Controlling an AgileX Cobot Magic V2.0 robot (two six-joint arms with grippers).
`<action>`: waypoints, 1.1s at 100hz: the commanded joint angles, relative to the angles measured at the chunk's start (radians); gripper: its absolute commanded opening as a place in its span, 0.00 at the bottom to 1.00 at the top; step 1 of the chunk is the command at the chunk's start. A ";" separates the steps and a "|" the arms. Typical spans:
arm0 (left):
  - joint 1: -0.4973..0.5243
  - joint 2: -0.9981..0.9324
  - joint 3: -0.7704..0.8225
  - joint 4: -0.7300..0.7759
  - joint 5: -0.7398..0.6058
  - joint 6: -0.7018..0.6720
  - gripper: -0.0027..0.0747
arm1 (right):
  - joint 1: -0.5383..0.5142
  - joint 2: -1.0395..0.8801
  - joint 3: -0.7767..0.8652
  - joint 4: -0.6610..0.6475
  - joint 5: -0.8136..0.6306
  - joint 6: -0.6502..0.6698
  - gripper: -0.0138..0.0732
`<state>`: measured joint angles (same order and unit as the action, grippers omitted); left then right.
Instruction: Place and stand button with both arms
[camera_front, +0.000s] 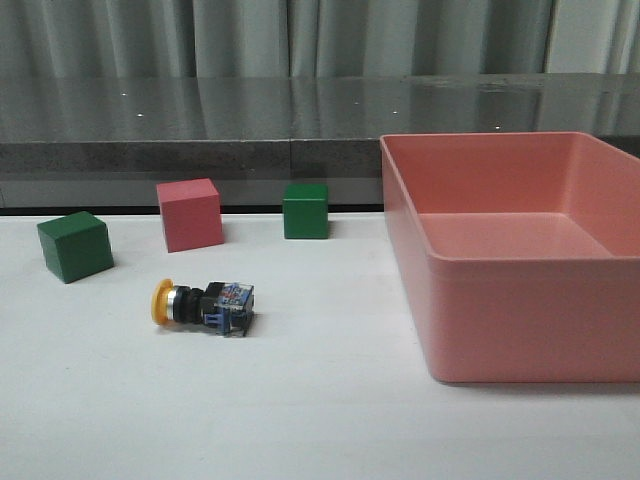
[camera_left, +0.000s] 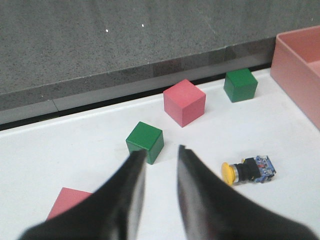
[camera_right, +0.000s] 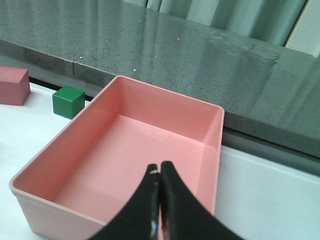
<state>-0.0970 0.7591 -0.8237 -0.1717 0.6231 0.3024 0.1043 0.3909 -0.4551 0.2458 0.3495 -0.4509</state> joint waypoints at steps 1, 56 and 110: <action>0.002 0.073 -0.064 -0.021 -0.060 0.040 0.63 | -0.005 0.004 -0.024 0.012 -0.064 0.002 0.09; 0.002 0.470 -0.080 -0.087 -0.421 0.269 0.86 | -0.005 0.004 -0.022 0.012 -0.040 0.002 0.09; 0.061 0.781 -0.234 -0.908 0.261 1.470 0.86 | -0.005 0.004 -0.022 0.012 -0.027 0.002 0.09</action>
<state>-0.0649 1.5369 -1.0077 -0.9700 0.7479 1.6295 0.1043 0.3909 -0.4551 0.2458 0.3874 -0.4509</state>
